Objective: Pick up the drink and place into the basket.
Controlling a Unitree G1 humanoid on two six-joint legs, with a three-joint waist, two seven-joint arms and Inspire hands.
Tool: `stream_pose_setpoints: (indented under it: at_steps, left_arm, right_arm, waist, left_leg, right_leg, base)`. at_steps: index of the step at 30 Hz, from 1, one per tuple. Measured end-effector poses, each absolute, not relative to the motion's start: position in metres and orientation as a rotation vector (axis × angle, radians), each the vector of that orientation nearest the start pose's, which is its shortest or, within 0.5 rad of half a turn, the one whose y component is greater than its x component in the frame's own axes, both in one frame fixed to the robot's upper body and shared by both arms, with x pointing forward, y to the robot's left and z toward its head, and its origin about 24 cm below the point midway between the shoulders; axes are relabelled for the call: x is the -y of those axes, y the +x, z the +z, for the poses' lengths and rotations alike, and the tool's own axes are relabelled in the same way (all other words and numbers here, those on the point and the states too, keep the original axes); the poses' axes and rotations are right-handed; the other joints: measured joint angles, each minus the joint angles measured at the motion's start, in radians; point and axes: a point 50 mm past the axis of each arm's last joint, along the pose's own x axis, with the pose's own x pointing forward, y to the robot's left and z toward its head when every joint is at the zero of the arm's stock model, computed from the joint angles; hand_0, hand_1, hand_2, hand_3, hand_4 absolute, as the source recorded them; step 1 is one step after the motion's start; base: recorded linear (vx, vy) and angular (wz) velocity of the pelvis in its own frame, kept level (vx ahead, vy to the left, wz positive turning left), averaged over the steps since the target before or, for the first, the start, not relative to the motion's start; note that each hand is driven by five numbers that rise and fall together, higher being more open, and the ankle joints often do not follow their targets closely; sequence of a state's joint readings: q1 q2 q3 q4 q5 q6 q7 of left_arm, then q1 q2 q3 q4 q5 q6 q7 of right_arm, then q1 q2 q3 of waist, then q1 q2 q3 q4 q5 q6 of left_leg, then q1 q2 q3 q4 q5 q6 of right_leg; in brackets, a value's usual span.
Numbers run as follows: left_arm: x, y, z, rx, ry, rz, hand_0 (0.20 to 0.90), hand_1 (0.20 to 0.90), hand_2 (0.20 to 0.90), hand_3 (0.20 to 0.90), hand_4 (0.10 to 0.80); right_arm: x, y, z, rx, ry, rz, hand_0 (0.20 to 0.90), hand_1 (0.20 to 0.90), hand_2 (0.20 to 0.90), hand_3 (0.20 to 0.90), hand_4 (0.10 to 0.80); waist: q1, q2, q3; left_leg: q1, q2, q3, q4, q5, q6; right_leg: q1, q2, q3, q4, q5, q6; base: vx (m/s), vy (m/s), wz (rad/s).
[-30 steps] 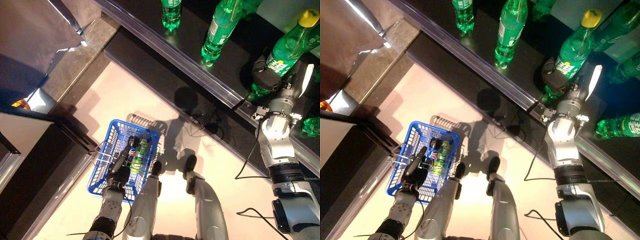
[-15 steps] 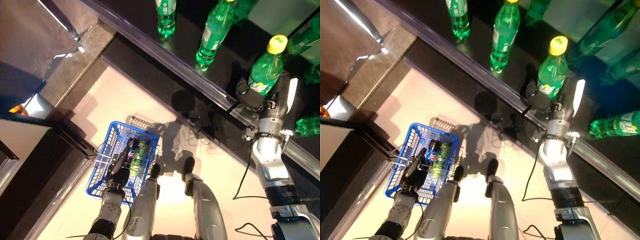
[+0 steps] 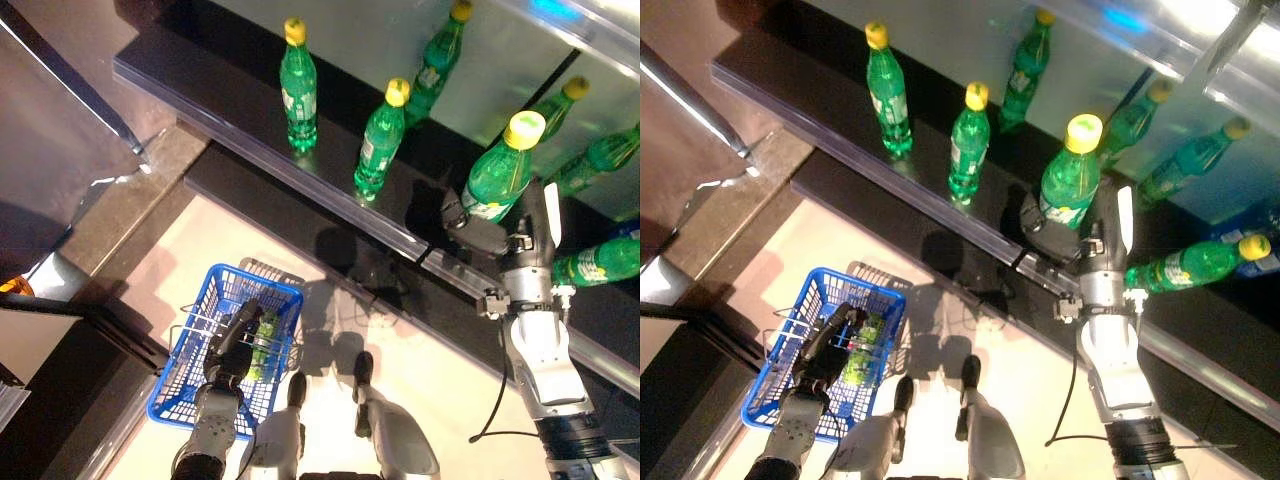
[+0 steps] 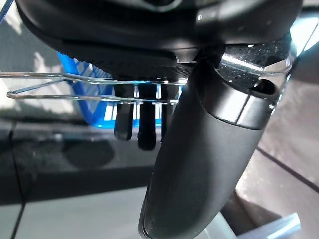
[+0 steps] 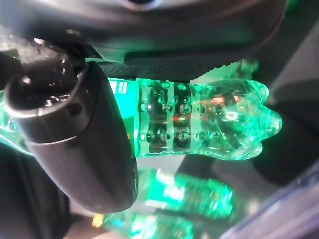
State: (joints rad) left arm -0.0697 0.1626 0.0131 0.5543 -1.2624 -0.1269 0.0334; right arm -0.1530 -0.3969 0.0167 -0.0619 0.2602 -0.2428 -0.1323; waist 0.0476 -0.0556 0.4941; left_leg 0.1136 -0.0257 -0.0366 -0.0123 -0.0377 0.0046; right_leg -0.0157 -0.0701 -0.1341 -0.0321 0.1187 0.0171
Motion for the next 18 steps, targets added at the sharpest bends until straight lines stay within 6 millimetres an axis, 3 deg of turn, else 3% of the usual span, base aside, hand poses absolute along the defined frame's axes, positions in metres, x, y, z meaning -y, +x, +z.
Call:
stream_pose_setpoints:
  at_steps: [7,18]
  left_arm:
    - [-0.206,0.237,-0.056,-0.330,-0.979,0.388,0.300,0.300,0.300,0.200,0.100]
    - [-0.200,0.249,-0.036,-0.357,-0.841,0.140,0.300,0.300,0.300,0.200,0.100]
  right_arm:
    - [0.173,0.270,0.107,0.312,-0.058,0.215,0.300,0.300,0.300,0.200,0.100]
    - [0.157,0.262,0.075,0.097,-0.077,0.368,0.300,0.300,0.300,0.200,0.100]
  waist:
    - [-0.025,0.000,-0.043]
    - [-0.025,0.004,-0.064]
  left_leg:
    - [0.042,0.003,0.001,-0.028,0.005,0.000]
    - [0.039,0.007,-0.002,-0.041,0.018,-0.006]
  right_leg:
    - [0.057,0.001,-0.005,-0.034,0.001,0.006]
    - [0.076,-0.004,-0.049,-0.050,0.001,0.007]
  base:
    - [0.012,0.023,0.06]
    - [0.008,0.016,0.11]
